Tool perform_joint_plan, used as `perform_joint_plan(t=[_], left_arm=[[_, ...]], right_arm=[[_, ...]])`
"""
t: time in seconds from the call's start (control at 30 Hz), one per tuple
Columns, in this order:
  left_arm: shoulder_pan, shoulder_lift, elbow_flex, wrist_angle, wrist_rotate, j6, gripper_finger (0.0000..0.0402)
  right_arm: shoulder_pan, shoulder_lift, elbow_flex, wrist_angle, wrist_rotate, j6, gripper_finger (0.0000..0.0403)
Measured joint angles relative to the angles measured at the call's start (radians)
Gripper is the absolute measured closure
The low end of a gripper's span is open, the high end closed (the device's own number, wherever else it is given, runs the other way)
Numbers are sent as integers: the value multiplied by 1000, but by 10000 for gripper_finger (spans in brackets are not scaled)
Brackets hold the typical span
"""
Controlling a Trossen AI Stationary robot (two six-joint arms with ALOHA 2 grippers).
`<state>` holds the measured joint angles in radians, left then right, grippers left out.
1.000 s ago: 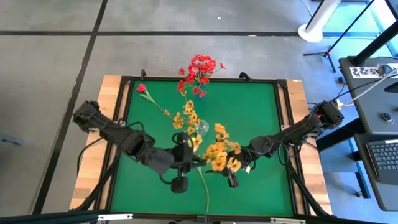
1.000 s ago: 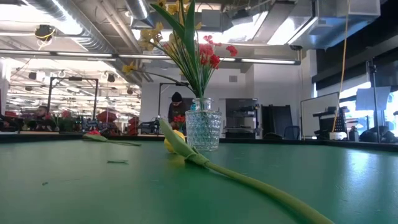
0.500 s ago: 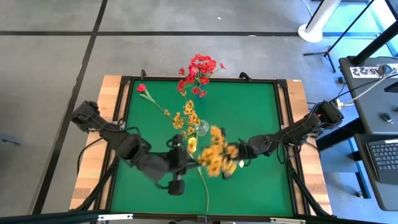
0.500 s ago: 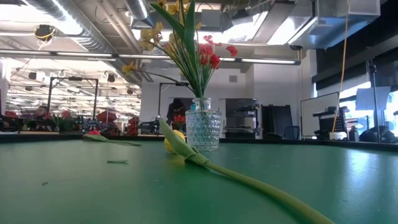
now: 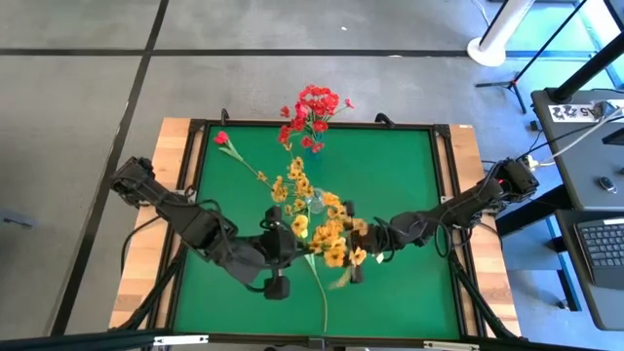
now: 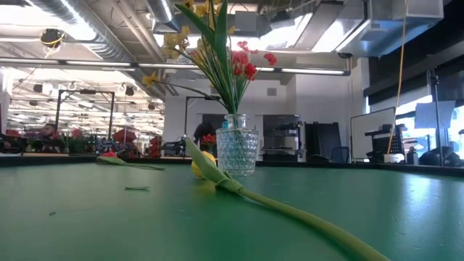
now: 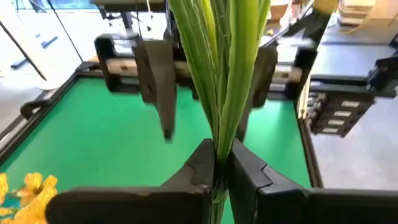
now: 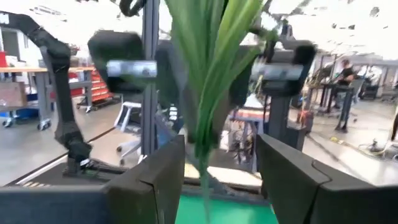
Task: Sort flowers into vase by color
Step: Put the yellow flowers into the transparent vase
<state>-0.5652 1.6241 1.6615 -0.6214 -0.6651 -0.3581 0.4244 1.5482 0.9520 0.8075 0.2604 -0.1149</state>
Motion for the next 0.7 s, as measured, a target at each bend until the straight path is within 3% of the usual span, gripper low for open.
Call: perform_joint_plan(t=[0.27, 0.37, 0.7], left_arm=[[39, -1, 0, 107, 7, 79, 385], [53, -1, 0, 155, 58, 106, 385], [72, -1, 0, 170, 100, 107, 384]], right_arm=[[0, 2, 0, -21, -1, 13, 205], [-7, 13, -1, -9, -2, 21, 205], [-8, 33, -1, 25, -8, 35, 218]])
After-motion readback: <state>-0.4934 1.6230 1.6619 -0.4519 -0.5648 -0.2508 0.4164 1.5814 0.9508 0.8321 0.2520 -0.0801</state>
